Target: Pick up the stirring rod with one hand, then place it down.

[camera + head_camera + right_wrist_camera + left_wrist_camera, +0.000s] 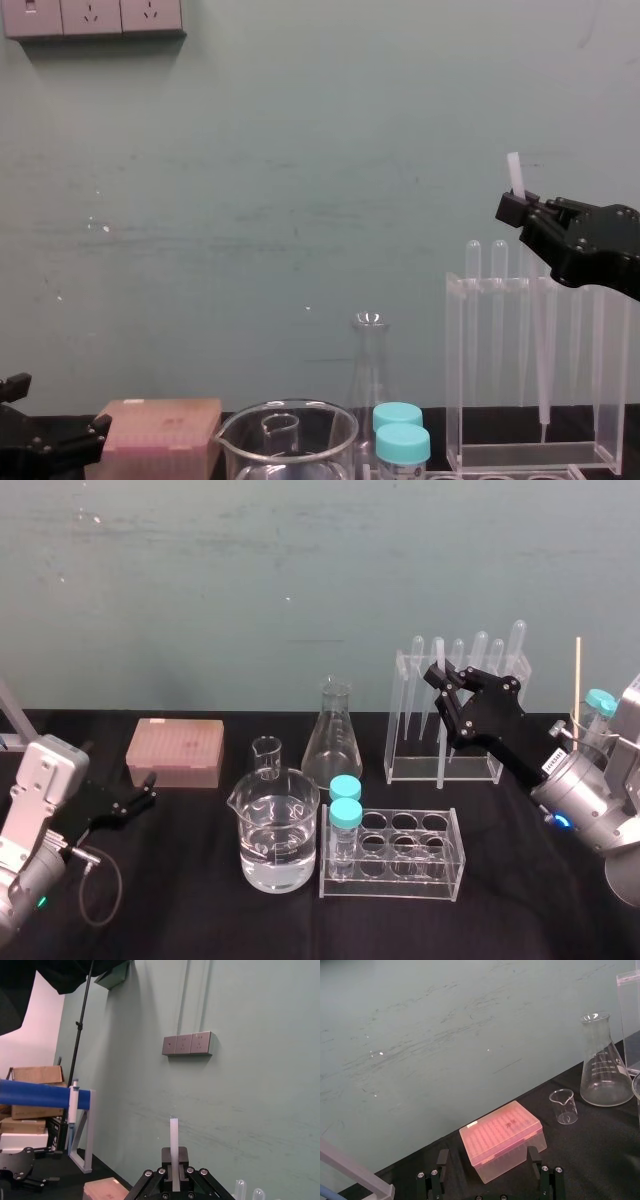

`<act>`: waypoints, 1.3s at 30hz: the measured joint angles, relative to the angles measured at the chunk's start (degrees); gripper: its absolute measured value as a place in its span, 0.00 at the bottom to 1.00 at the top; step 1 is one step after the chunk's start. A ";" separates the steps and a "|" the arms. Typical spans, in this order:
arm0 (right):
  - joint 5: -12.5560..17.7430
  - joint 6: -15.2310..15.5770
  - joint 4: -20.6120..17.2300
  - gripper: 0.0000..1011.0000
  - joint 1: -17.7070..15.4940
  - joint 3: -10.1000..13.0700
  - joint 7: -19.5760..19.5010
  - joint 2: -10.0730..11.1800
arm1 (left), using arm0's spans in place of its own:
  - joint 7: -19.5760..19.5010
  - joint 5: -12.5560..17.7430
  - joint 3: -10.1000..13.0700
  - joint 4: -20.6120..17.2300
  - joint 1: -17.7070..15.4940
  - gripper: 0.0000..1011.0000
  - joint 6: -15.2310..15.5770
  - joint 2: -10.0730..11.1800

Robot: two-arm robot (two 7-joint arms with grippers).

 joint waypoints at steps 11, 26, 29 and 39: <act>0.00 0.00 0.00 0.07 0.00 0.00 0.00 0.00 | 0.00 0.00 0.00 0.00 0.00 0.99 0.01 0.00; 0.00 0.00 0.00 0.07 0.00 0.00 0.00 0.00 | 0.00 0.00 0.00 0.00 0.00 0.99 0.00 0.00; 0.00 0.00 0.00 0.07 0.00 0.00 0.00 0.00 | 0.00 0.00 0.00 0.00 0.00 0.99 0.00 0.00; 0.00 0.00 0.00 0.07 0.00 0.00 0.00 0.00 | 0.00 0.00 0.00 0.00 0.00 0.99 0.00 0.00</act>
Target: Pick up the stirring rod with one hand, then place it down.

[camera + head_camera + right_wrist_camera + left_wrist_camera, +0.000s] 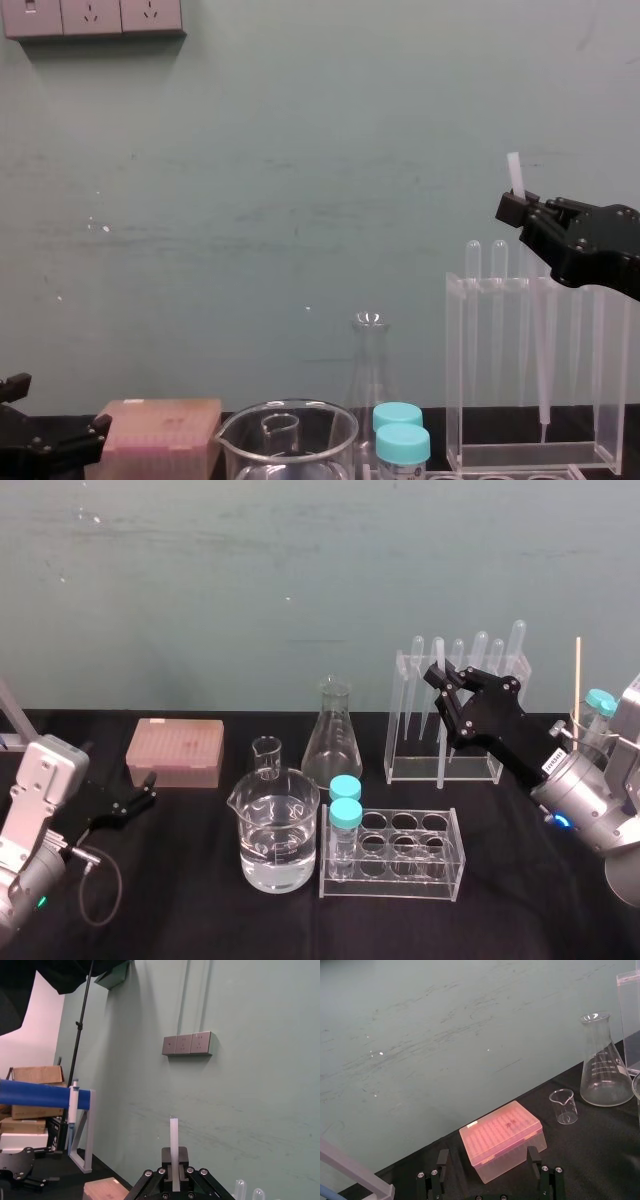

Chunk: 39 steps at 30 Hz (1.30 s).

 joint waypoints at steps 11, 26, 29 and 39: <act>0.09 0.06 -0.69 0.07 -0.38 -0.26 0.78 0.56 | 0.00 0.00 0.00 0.00 0.00 0.99 0.00 0.00; 1.32 2.24 -1.62 0.07 -1.48 -1.29 2.01 1.69 | 0.00 0.00 0.00 0.00 0.00 0.99 0.00 0.00; 1.63 2.62 -0.57 0.07 -1.18 -1.68 2.57 1.72 | 0.00 0.00 0.00 0.00 0.00 0.99 0.00 0.00; 2.42 3.77 3.87 0.07 0.74 -3.12 4.39 1.21 | 0.00 0.00 0.00 0.00 0.00 0.99 0.00 0.00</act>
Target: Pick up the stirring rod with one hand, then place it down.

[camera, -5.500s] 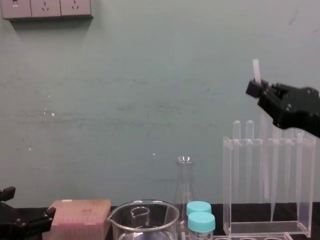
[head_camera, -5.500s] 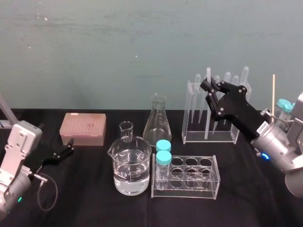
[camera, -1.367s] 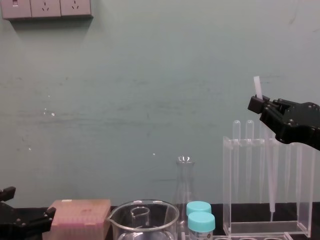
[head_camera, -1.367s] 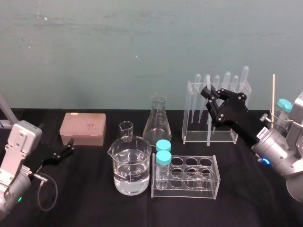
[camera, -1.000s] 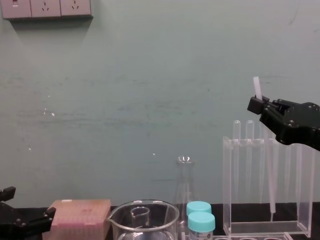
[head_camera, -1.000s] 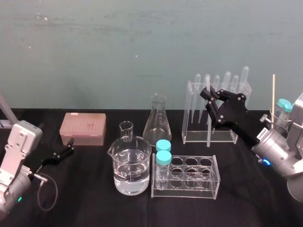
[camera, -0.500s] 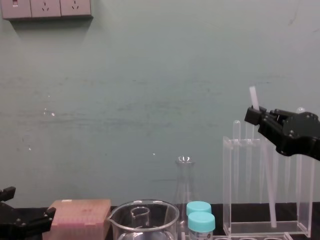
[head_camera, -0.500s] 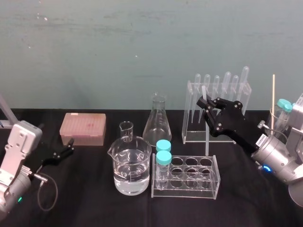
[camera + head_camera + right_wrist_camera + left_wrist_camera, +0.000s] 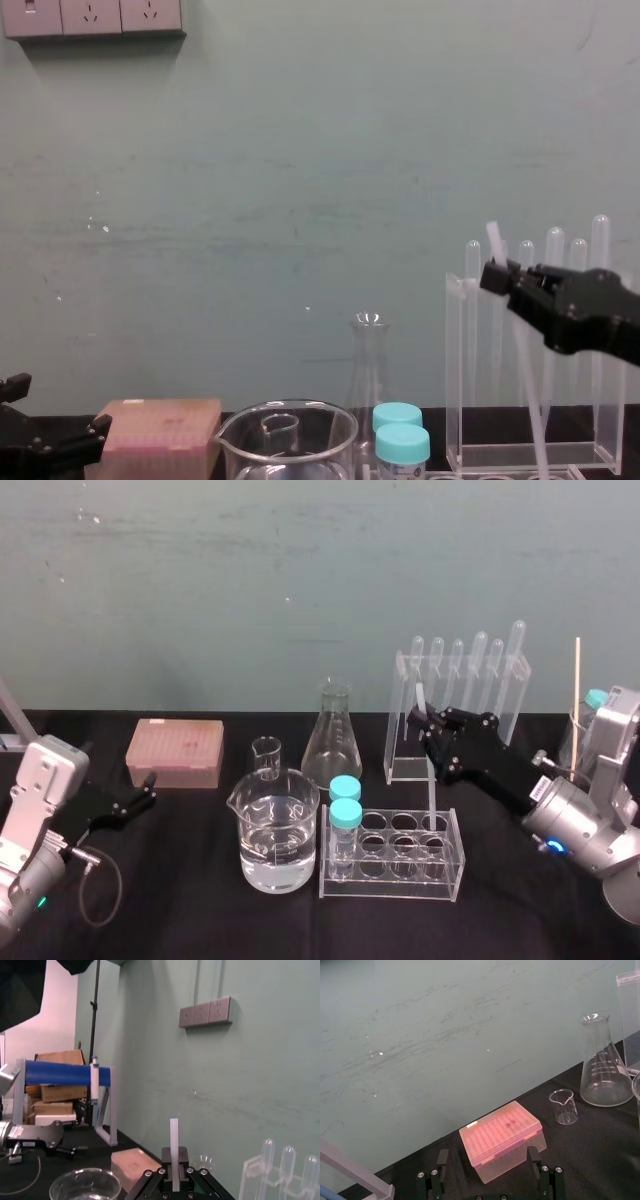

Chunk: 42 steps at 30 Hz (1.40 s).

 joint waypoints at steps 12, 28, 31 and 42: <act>-0.03 0.79 6.01 0.07 2.34 -1.94 2.09 -0.91 | 0.00 0.00 0.00 0.00 0.00 0.99 0.00 0.00; -0.76 2.21 8.60 0.07 3.48 -3.04 2.43 -1.24 | 0.00 0.00 0.00 0.00 0.00 0.99 0.00 0.00; -0.76 2.16 8.58 0.07 3.47 -3.01 2.43 -1.24 | 0.00 0.00 0.00 0.00 0.00 0.99 0.00 0.00; -0.74 1.98 8.51 0.28 3.42 -2.94 2.41 -1.24 | 0.00 0.00 0.00 0.00 0.00 0.99 0.00 0.00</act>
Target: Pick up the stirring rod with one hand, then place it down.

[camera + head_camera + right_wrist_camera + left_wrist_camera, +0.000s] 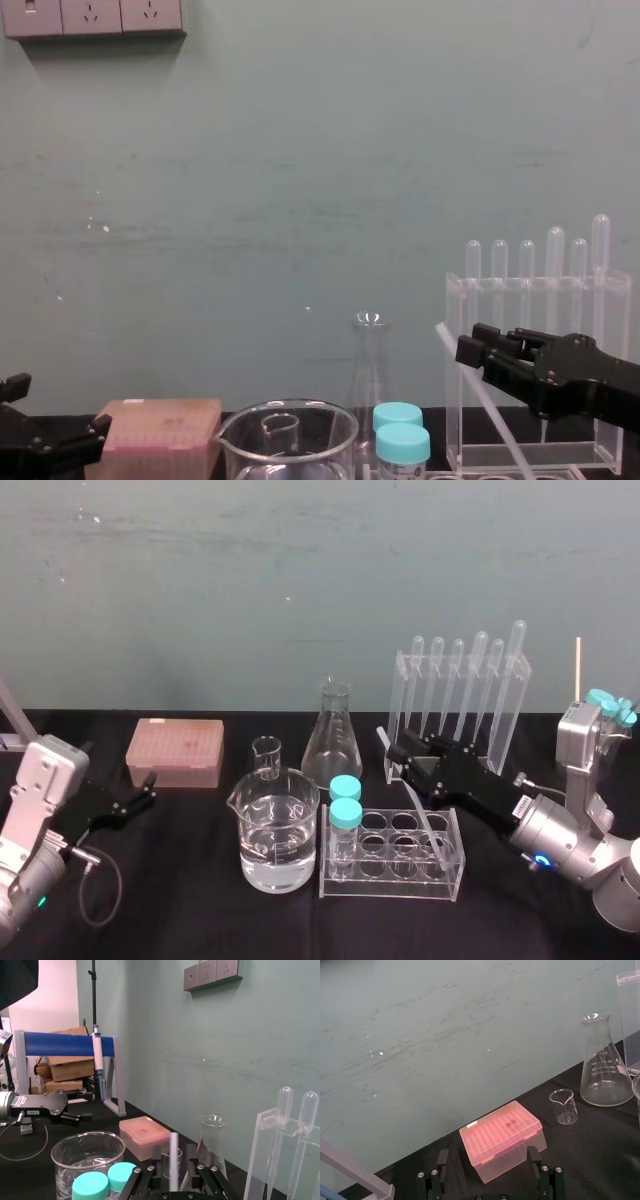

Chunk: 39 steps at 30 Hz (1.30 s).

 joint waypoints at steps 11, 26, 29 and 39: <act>0.01 -0.08 -0.05 0.62 -0.04 0.03 0.00 0.00 | 0.00 0.00 0.00 0.00 0.00 0.99 0.00 0.00; 0.19 -1.32 -4.13 0.99 -1.71 3.66 -6.31 0.04 | 0.00 0.00 0.00 0.00 0.00 0.99 0.00 0.00; -0.80 -0.29 -5.97 0.99 -2.76 5.16 -10.89 0.06 | 0.00 0.00 0.00 0.00 0.00 0.99 0.00 0.00; -7.51 12.72 -11.29 0.99 -7.12 7.72 -25.75 2.15 | 0.00 0.00 0.00 0.00 0.00 0.99 0.00 0.00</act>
